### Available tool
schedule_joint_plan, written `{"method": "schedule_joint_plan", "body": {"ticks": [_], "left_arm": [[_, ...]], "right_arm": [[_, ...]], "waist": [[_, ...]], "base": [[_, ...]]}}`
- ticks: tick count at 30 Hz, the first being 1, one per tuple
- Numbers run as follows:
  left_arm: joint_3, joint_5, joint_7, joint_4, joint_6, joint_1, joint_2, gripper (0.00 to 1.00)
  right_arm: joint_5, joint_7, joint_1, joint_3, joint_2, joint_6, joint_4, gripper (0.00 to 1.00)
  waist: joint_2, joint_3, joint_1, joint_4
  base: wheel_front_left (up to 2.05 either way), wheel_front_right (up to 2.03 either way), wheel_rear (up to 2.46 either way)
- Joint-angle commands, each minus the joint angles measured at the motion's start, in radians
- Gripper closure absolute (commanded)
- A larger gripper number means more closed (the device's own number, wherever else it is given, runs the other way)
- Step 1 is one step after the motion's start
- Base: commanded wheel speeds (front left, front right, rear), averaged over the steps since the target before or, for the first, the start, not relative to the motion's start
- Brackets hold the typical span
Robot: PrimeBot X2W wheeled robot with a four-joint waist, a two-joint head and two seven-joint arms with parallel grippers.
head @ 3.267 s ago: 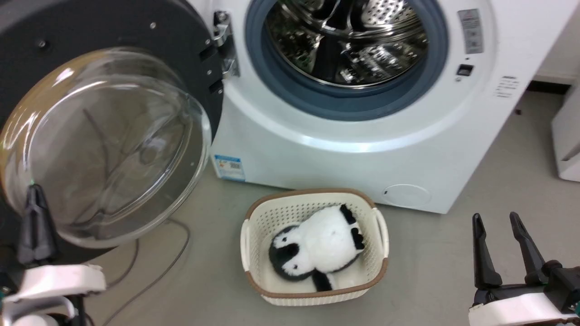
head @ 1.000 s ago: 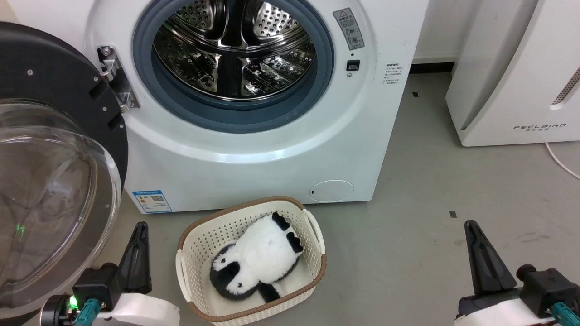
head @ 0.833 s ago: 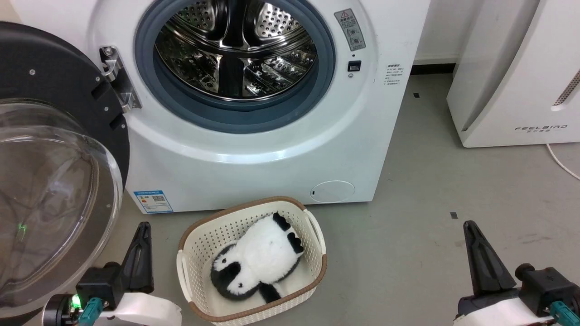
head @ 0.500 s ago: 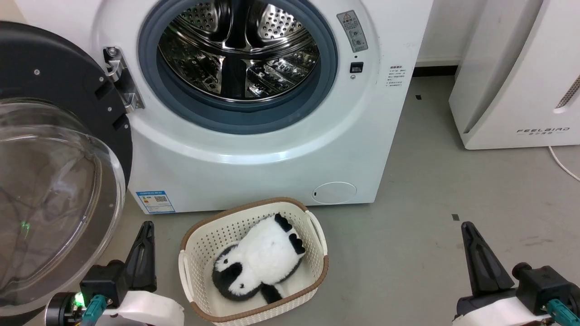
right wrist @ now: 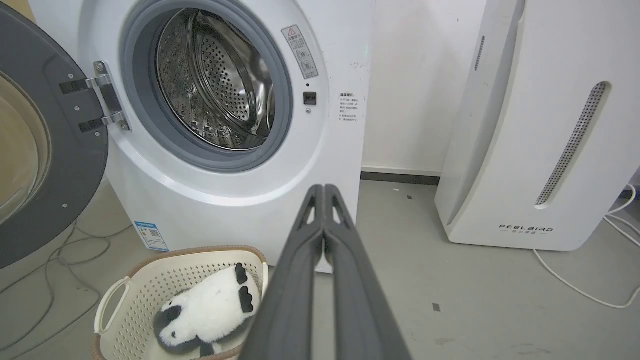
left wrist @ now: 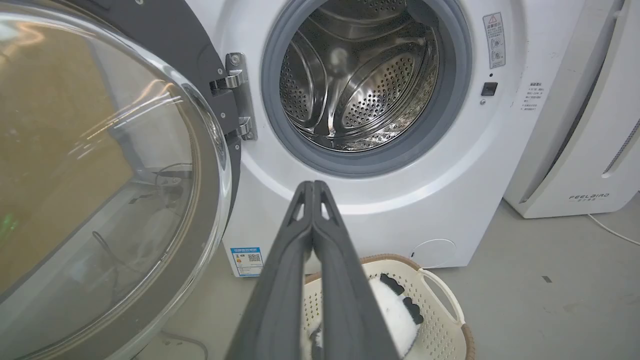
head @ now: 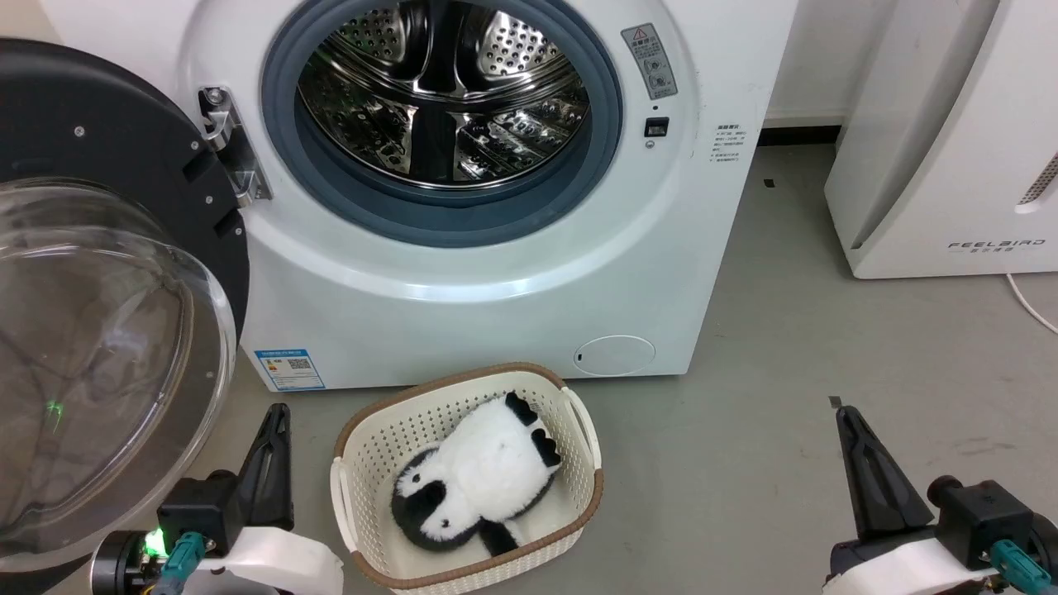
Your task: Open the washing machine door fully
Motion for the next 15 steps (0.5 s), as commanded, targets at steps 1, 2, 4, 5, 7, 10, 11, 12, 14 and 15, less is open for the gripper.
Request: {"method": "schedule_joint_plan", "body": {"ticks": [1, 2, 4, 5, 7, 10, 11, 12, 14, 15], "left_arm": [[-0.005, 0.010, 0.008, -0.008, 0.009, 0.002, 0.001, 1.00], [-0.006, 0.011, 0.011, -0.009, 0.010, 0.002, 0.000, 1.00], [-0.008, 0.011, 0.015, -0.010, 0.012, 0.002, 0.000, 1.00], [-0.010, 0.012, 0.017, -0.011, 0.013, 0.002, 0.000, 1.00], [-0.012, 0.012, 0.021, -0.013, 0.015, 0.002, 0.000, 1.00], [-0.016, 0.014, 0.027, -0.015, 0.017, 0.002, 0.000, 1.00], [-0.017, 0.014, 0.030, -0.016, 0.018, 0.002, 0.000, 1.00], [-0.019, 0.014, 0.032, -0.017, 0.019, 0.002, 0.000, 1.00], [-0.021, 0.015, 0.036, -0.019, 0.021, 0.002, 0.000, 1.00], [-0.022, 0.015, 0.038, -0.020, 0.022, 0.003, 0.000, 1.00]], "right_arm": [[-0.009, 0.006, -0.017, 0.003, 0.001, 0.000, 0.002, 1.00], [-0.009, 0.008, -0.018, 0.003, 0.001, 0.000, 0.002, 1.00], [-0.011, 0.013, -0.019, 0.003, 0.001, 0.000, 0.002, 1.00], [-0.011, 0.015, -0.019, 0.004, 0.001, 0.000, 0.002, 1.00], [-0.013, 0.019, -0.020, 0.004, 0.001, 0.000, 0.002, 1.00], [-0.015, 0.025, -0.021, 0.005, 0.002, 0.000, 0.002, 1.00], [-0.015, 0.027, -0.022, 0.005, 0.002, 0.000, 0.002, 1.00], [-0.016, 0.029, -0.022, 0.005, 0.002, 0.000, 0.003, 1.00], [-0.017, 0.033, -0.023, 0.006, 0.002, 0.000, 0.003, 1.00], [-0.018, 0.035, -0.023, 0.006, 0.002, 0.000, 0.003, 1.00]], "waist": [[-0.0001, -0.001, 0.0000, 0.001], [-0.0001, -0.001, 0.0000, 0.002], [-0.0001, -0.002, 0.0000, 0.003], [-0.0001, -0.003, 0.0000, 0.004], [-0.0001, -0.004, 0.0000, 0.005], [-0.0001, -0.005, 0.0000, 0.007], [-0.0001, -0.005, 0.0000, 0.007], [-0.0001, -0.006, 0.0000, 0.008], [-0.0001, -0.007, 0.0000, 0.009], [-0.0001, -0.007, 0.0000, 0.010]], "base": [[0.00, 0.00, 0.00], [0.00, 0.00, 0.00], [0.00, 0.00, 0.00], [0.00, 0.00, 0.00], [0.00, 0.00, 0.00], [0.00, 0.00, 0.00], [0.00, 0.00, 0.00], [0.00, 0.00, 0.00], [0.00, 0.00, 0.00], [0.00, 0.00, 0.00]]}}
